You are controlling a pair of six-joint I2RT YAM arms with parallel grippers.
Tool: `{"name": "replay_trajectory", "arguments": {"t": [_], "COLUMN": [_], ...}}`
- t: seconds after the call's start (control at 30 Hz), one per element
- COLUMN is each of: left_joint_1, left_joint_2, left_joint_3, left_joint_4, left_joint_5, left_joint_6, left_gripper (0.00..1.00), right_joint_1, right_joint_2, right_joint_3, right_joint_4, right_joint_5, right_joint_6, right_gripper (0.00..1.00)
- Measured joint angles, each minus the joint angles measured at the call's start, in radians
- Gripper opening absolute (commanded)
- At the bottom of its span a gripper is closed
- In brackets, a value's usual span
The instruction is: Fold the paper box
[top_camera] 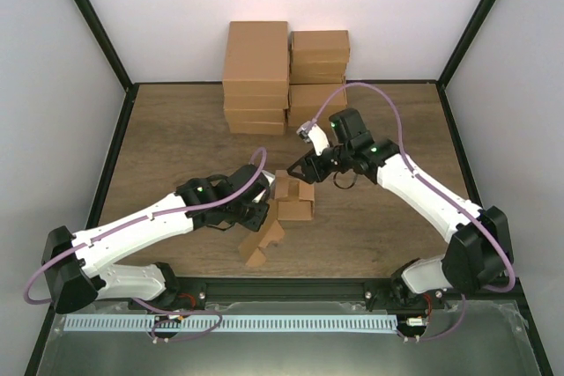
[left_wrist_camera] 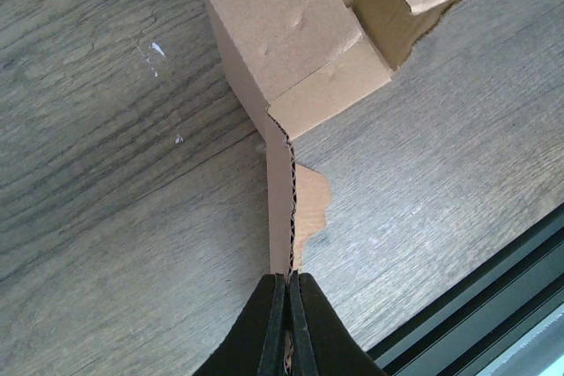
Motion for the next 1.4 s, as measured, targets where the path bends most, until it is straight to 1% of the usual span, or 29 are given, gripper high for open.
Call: {"name": "replay_trajectory", "arguments": {"t": [0.2,0.27,0.33,0.5,0.63,0.8,1.2,1.4], "left_joint_1": [0.0,0.0,0.0,0.0,-0.001,-0.001,-0.001,-0.001], "left_joint_2": [-0.002,-0.004,-0.008,-0.019,-0.019,-0.02,-0.02,-0.02], "left_joint_3": [0.0,-0.003,-0.008,-0.019,-0.024,-0.031,-0.05,-0.062], "left_joint_4": [0.0,0.002,0.005,0.015,0.027,0.041,0.087,0.103], "left_joint_5": [-0.013,-0.015,-0.015,-0.015,-0.015,-0.014,-0.006,0.006], "left_joint_6": [0.032,0.045,0.051,0.063,0.071,0.072,0.063,0.043], "left_gripper": [0.04,0.04,0.04,0.04,0.04,0.04,0.04,0.04], "right_joint_1": [0.047,0.063,0.074,0.079,0.08,0.105,0.184,0.228], "right_joint_2": [-0.01,-0.011,-0.023,-0.089,-0.131,-0.129,-0.112,-0.112], "right_joint_3": [-0.016,-0.026,-0.053,-0.116,-0.123,-0.123,-0.126,-0.176], "right_joint_4": [-0.013,-0.016,-0.014,-0.008,0.007,0.023,0.01,0.018], "right_joint_5": [0.019,0.047,0.063,0.068,0.084,0.13,0.214,0.277], "right_joint_6": [-0.006,-0.02,-0.047,-0.146,-0.211,-0.256,-0.267,-0.246], "right_gripper": [0.52,0.56,0.57,0.56,0.55,0.55,0.55,0.55]}}
